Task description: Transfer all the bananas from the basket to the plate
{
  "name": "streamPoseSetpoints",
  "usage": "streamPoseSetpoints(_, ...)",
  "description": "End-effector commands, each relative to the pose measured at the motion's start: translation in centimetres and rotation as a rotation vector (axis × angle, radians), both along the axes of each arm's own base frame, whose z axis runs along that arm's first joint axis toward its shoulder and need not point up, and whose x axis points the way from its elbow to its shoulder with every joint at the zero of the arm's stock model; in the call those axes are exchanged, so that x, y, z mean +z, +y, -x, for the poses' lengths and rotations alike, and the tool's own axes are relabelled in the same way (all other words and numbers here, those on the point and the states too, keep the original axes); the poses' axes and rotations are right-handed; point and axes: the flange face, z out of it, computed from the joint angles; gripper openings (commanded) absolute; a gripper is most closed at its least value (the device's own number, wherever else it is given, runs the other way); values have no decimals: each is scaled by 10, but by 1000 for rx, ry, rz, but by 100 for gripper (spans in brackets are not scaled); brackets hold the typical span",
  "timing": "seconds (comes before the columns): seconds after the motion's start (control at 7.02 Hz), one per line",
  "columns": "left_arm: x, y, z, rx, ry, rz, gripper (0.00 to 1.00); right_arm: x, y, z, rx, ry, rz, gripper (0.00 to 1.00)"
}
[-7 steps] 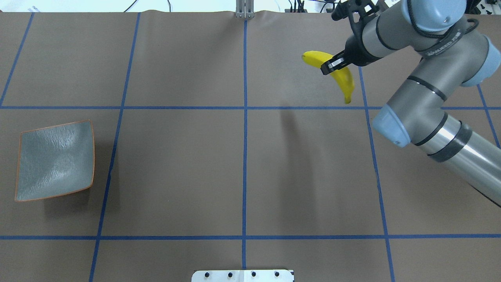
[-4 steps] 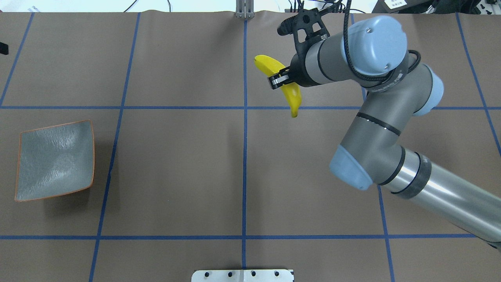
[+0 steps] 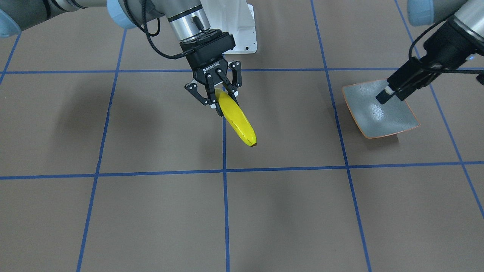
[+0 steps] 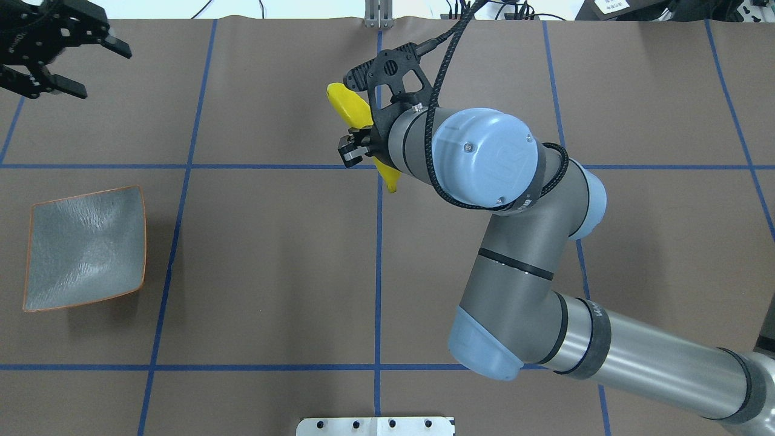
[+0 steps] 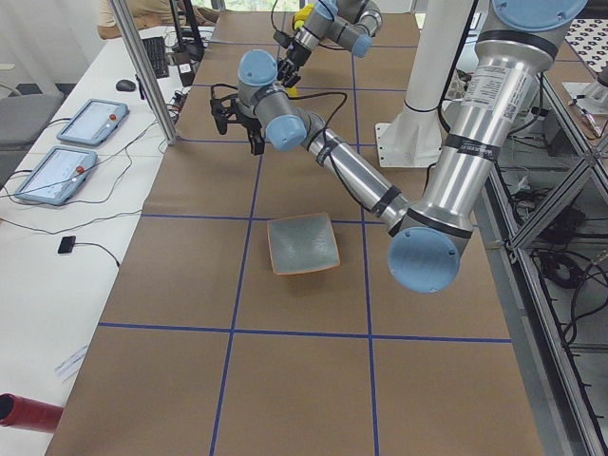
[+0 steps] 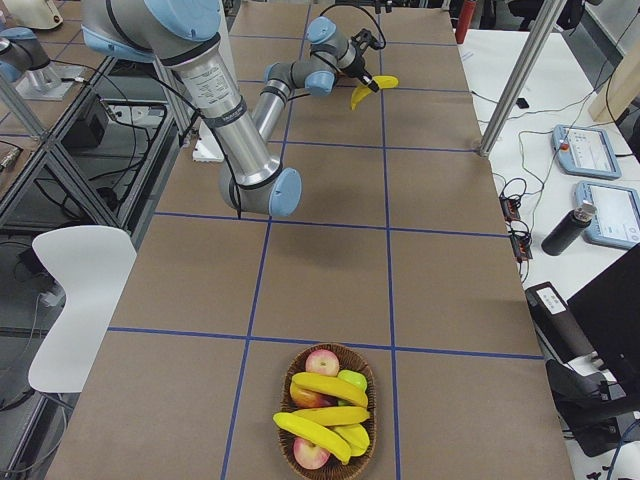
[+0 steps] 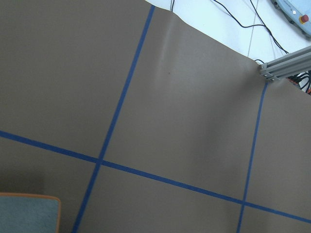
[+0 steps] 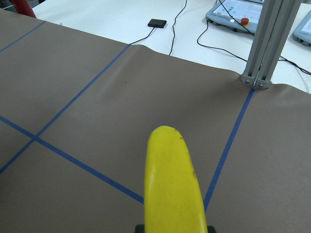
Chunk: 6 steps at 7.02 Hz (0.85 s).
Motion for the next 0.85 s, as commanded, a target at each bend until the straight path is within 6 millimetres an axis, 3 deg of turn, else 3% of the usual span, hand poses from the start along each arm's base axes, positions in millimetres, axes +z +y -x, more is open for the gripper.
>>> streamPoseSetpoints(0.0, -37, 6, -38, 12, 59, 88, 100, -22, 10, 22, 11, 104, -118, 0)
streamPoseSetpoints(0.14, -54, 7, -60, 11, 72, 106, 100, -36, 13, 44, 31, 116, -129, 0)
streamPoseSetpoints(0.28, -76, 14, -99, 27, 87, 129, 100, -41, 21, 55, 41, 120, -138, 0)
streamPoseSetpoints(0.43, -86, 12, -113, 23, 94, 150, 100, -43, 28, 59, 57, 122, -148, 0)
streamPoseSetpoints(0.71, -91, 14, -119, 23, 101, 163, 100, -54, 45, 64, 62, 103, -166, 0)
